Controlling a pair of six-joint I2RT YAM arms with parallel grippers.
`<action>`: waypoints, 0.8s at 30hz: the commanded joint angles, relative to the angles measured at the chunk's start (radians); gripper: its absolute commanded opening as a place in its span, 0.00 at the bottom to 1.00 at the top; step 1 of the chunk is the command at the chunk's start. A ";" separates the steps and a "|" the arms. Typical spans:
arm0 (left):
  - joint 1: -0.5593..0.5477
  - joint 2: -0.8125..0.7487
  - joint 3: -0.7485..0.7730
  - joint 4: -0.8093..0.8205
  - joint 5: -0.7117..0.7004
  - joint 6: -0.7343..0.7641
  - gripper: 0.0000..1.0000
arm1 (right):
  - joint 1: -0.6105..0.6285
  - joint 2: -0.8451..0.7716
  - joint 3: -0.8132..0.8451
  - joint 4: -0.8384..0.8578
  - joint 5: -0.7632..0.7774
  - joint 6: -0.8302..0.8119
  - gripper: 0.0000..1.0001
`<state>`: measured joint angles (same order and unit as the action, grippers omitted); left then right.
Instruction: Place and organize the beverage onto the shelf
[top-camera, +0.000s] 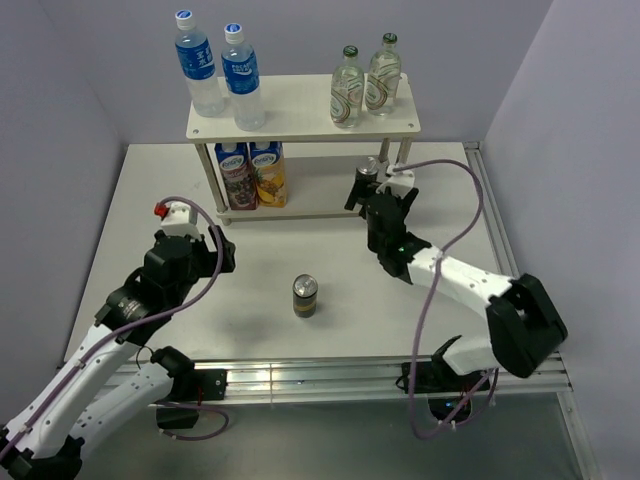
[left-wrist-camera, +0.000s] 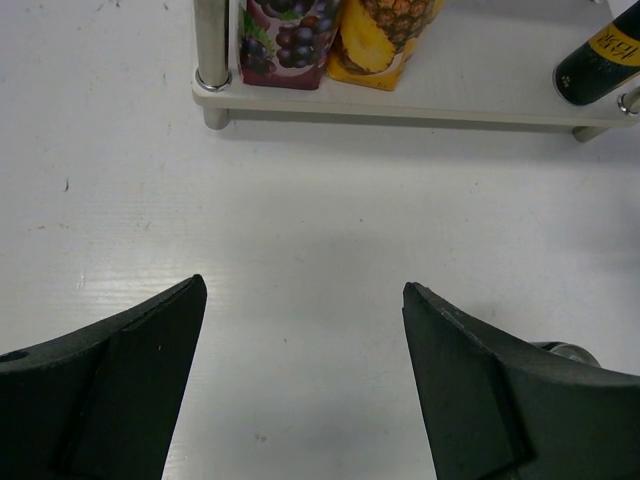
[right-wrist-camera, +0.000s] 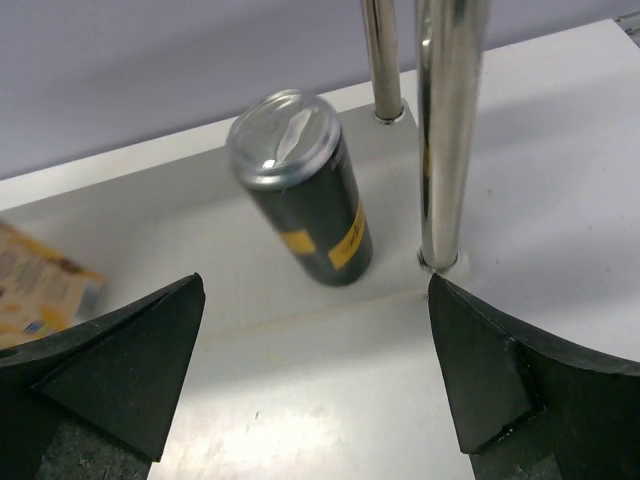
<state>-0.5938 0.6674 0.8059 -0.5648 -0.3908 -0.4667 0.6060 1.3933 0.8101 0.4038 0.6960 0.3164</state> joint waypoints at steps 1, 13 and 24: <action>-0.011 0.011 0.010 0.020 0.000 -0.013 0.86 | 0.052 -0.163 -0.061 -0.072 0.056 0.059 1.00; -0.449 0.081 -0.045 -0.043 -0.272 -0.317 0.85 | 0.285 -0.772 -0.256 -0.497 0.122 0.200 1.00; -0.972 0.361 -0.240 0.250 -0.542 -0.552 0.85 | 0.319 -0.922 -0.253 -0.631 0.149 0.165 1.00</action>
<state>-1.5215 0.9195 0.5560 -0.4706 -0.8188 -0.9543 0.9188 0.5049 0.5545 -0.2028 0.8230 0.4892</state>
